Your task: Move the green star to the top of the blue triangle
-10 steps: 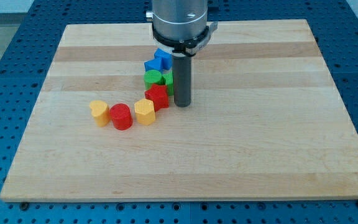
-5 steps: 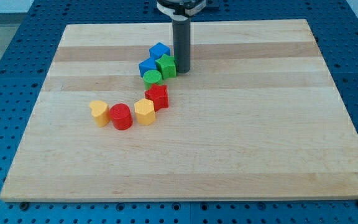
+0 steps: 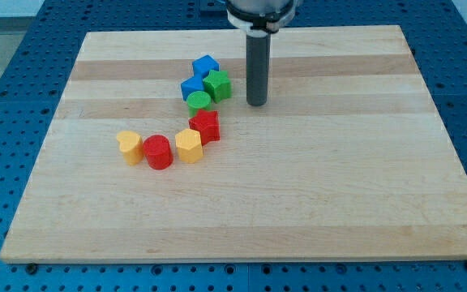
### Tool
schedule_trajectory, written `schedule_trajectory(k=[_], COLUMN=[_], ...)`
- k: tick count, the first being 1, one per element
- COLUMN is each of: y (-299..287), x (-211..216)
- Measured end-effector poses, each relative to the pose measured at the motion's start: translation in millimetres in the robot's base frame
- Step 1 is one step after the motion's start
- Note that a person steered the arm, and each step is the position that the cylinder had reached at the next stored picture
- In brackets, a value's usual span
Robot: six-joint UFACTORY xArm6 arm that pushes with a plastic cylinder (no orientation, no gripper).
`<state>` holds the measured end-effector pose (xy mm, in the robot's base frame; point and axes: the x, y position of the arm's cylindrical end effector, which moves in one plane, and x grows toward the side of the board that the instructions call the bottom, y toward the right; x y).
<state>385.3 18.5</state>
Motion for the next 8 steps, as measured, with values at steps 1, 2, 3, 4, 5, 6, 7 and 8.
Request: schedule_trajectory(k=[1,2,3,4,5,6,7,8], y=[-12,-29,-30,-31,-31,-31,-32,-21], x=[19,13,-10,-33,-52,-71,-94,-90])
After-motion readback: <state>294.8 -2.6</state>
